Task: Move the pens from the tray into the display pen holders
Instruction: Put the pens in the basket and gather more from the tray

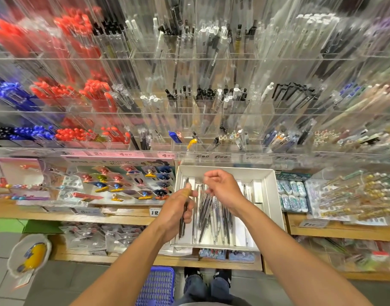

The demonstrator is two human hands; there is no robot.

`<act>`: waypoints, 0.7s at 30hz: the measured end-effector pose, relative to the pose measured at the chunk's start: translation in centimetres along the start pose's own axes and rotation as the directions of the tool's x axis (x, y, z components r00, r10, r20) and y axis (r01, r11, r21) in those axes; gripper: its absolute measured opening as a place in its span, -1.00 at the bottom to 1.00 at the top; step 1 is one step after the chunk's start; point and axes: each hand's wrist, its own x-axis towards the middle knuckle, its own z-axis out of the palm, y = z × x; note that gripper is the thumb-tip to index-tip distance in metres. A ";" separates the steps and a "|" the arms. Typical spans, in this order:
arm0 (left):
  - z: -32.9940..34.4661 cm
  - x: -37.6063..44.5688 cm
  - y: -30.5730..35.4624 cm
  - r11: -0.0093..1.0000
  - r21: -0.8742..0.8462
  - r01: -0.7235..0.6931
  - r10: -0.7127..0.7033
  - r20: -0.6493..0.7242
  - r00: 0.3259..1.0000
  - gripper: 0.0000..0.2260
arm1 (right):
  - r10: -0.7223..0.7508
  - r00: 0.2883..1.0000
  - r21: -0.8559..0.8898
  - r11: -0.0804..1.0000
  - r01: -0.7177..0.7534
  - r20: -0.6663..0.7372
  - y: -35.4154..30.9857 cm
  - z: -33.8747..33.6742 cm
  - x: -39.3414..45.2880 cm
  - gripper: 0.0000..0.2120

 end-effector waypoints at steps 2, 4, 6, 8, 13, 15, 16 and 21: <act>-0.4 -0.1 -0.3 1.000 -0.024 0.008 -0.008 -0.017 1.000 -0.65 | 0.055 0.997 -0.295 0.953 -0.067 -0.051 2.3 -0.5 0.5 -0.89; -0.7 -0.2 -0.5 0.999 -0.048 0.002 -0.004 -0.044 0.999 -0.71 | 0.132 0.991 -0.481 0.869 -0.117 -0.003 4.8 -0.4 0.7 -0.75; -0.9 -0.2 -0.6 0.998 -0.060 -0.005 0.001 -0.066 0.998 -0.76 | 0.181 0.983 -0.555 0.820 -0.140 0.020 6.5 0.1 0.7 -0.65; -0.8 -0.1 -0.7 0.998 -0.056 0.001 -0.006 -0.084 0.996 -0.79 | 0.178 0.984 -0.576 0.804 -0.149 -0.007 7.5 0.7 1.0 -0.63; -0.5 -0.1 -1.2 0.998 -0.057 0.018 -0.024 -0.102 0.995 -0.88 | 0.098 0.994 -0.635 0.765 -0.106 -0.047 8.5 1.9 1.0 -0.81; -0.5 0.1 -1.4 0.999 -0.042 0.018 -0.022 -0.096 0.995 -0.92 | 0.092 0.995 -0.610 0.787 -0.093 -0.033 8.4 1.7 0.8 -0.86; -0.4 0.1 -1.4 0.999 -0.039 0.019 -0.023 -0.093 0.995 -0.93 | 0.098 0.995 -0.582 0.808 -0.093 -0.022 8.2 1.4 0.7 -0.87; 0.1 0.0 -1.3 0.999 -0.039 -0.012 0.009 -0.074 0.997 -0.79 | 0.057 0.998 -0.381 0.923 -0.063 -0.028 6.0 0.1 -0.5 -0.86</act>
